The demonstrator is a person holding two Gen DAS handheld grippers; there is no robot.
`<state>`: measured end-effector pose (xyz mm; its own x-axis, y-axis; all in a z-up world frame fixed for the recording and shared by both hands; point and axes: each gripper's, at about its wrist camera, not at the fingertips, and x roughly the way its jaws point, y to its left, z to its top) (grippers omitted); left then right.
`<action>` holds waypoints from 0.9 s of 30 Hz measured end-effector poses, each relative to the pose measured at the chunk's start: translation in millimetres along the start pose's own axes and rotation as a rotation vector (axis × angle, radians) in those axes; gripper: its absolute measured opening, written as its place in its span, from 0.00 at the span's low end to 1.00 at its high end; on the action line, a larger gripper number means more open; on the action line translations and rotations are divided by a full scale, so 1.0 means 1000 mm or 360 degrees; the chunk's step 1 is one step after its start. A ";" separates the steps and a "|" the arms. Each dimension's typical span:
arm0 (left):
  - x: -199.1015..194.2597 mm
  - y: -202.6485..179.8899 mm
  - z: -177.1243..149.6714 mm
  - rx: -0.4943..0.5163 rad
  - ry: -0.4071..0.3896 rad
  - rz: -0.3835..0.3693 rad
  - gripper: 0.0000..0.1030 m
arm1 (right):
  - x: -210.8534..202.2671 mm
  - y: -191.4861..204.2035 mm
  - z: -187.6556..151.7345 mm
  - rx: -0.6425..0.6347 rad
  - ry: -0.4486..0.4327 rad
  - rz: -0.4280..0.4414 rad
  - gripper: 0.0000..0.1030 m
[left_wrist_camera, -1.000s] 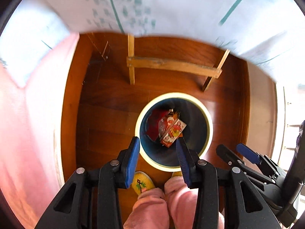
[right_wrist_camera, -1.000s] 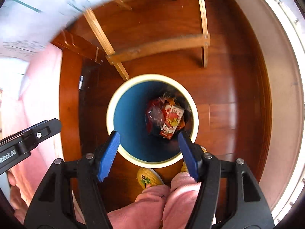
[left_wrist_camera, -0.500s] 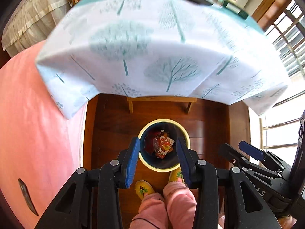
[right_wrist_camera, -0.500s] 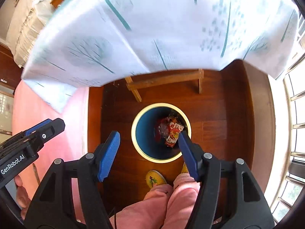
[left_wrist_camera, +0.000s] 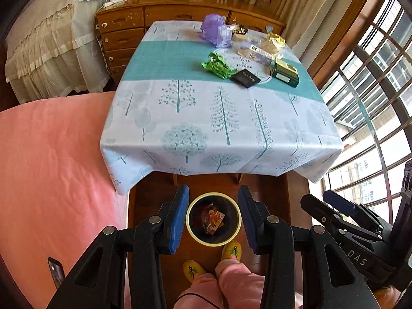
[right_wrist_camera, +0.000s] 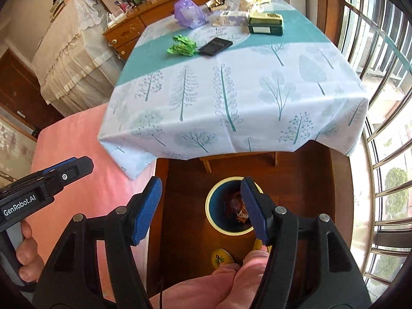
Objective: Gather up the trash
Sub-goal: 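Raise both tools from the bin back over the table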
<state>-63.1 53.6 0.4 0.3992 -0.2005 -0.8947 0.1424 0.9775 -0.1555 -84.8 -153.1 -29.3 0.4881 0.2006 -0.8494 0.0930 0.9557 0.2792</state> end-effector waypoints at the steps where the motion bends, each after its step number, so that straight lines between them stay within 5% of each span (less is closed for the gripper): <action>1: -0.006 0.001 0.003 0.0008 -0.0025 0.0004 0.39 | -0.007 0.004 0.005 -0.0001 -0.0030 -0.0002 0.59; 15: -0.015 0.005 0.066 0.0015 -0.0078 -0.0013 0.47 | -0.029 0.015 0.068 0.0057 -0.0130 0.0010 0.59; 27: 0.075 -0.007 0.163 -0.0067 -0.0024 0.0143 0.50 | 0.084 -0.035 0.196 0.0263 0.0051 0.0071 0.59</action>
<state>113.3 20.8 3.1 0.4223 -0.1124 -0.8994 0.0675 0.9934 -0.0924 122.6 -211.6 -22.8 0.4671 0.2513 -0.8477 0.2144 0.8979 0.3844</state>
